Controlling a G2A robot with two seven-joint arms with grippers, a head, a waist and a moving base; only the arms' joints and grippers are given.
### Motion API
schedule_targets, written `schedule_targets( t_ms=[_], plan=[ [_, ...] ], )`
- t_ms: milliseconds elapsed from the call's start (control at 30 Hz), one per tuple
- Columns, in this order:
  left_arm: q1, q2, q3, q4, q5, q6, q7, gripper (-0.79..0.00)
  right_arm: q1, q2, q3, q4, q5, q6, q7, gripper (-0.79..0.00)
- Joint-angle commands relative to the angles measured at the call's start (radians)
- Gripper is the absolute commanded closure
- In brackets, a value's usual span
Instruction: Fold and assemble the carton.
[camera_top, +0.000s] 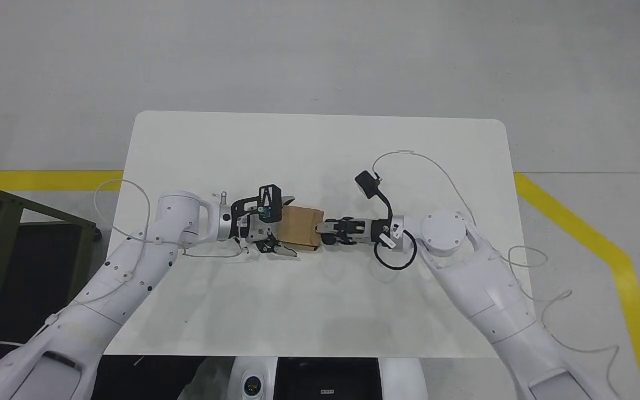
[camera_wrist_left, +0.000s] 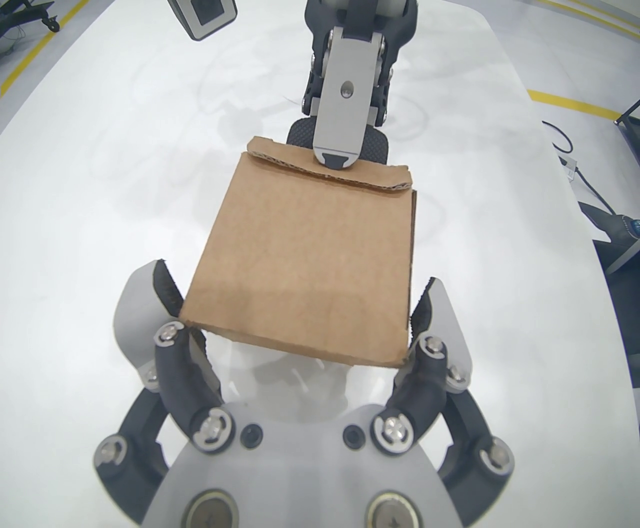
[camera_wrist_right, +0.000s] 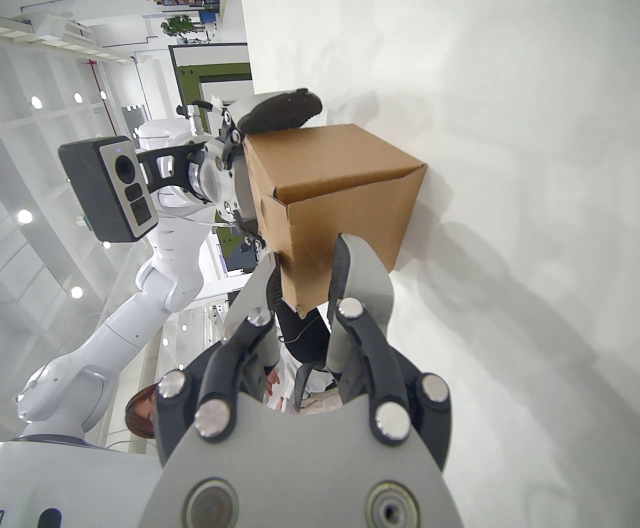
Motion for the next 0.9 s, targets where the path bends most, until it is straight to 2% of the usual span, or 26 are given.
schedule_targets(
  t_ms=[0, 33, 67, 233, 267, 300, 333, 367, 733, 867],
  plan=[
    [0.000, 0.000, 0.000, -0.001, 0.001, 0.000, 0.001, -0.785, 0.000, 0.000, 0.000, 0.000, 0.001, -0.002, -0.001, -0.080],
    [0.000, 0.000, 0.000, -0.001, 0.002, 0.000, 0.001, -0.785, 0.000, 0.000, 0.000, 0.000, 0.001, -0.002, -0.001, -0.065],
    [0.000, 0.000, -0.001, -0.001, 0.002, 0.000, 0.002, -0.785, 0.000, 0.000, 0.000, 0.000, 0.001, -0.002, -0.001, 0.000],
    [0.001, 0.000, -0.002, -0.001, 0.004, 0.000, 0.002, -0.785, 0.000, 0.000, 0.000, 0.000, 0.001, -0.002, -0.001, 0.000],
    [0.001, 0.000, -0.004, 0.000, 0.004, 0.000, 0.002, -0.785, 0.000, 0.000, 0.000, 0.000, 0.001, -0.002, -0.001, -0.031],
    [0.001, 0.000, -0.005, 0.001, 0.001, 0.000, 0.003, -0.785, 0.000, 0.000, 0.000, 0.000, 0.001, -0.002, -0.001, -0.157],
    [0.001, 0.000, -0.009, 0.002, -0.001, 0.000, 0.005, -0.785, 0.000, 0.000, 0.000, 0.000, 0.001, -0.002, -0.001, -0.345],
    [0.001, 0.000, -0.011, 0.003, -0.004, 0.000, 0.006, -0.785, 0.000, 0.000, 0.000, 0.000, 0.001, -0.002, -0.001, -0.785],
    [0.000, 0.000, -0.025, 0.009, -0.020, 0.000, 0.007, -0.785, -0.008, 0.000, 0.003, -0.012, 0.005, -0.003, -0.014, -0.785],
    [0.000, 0.000, -0.025, 0.009, -0.020, 0.000, 0.007, -0.785, -0.007, 0.005, 0.022, -0.005, 0.010, -0.031, 0.014, -0.785]
  ],
)
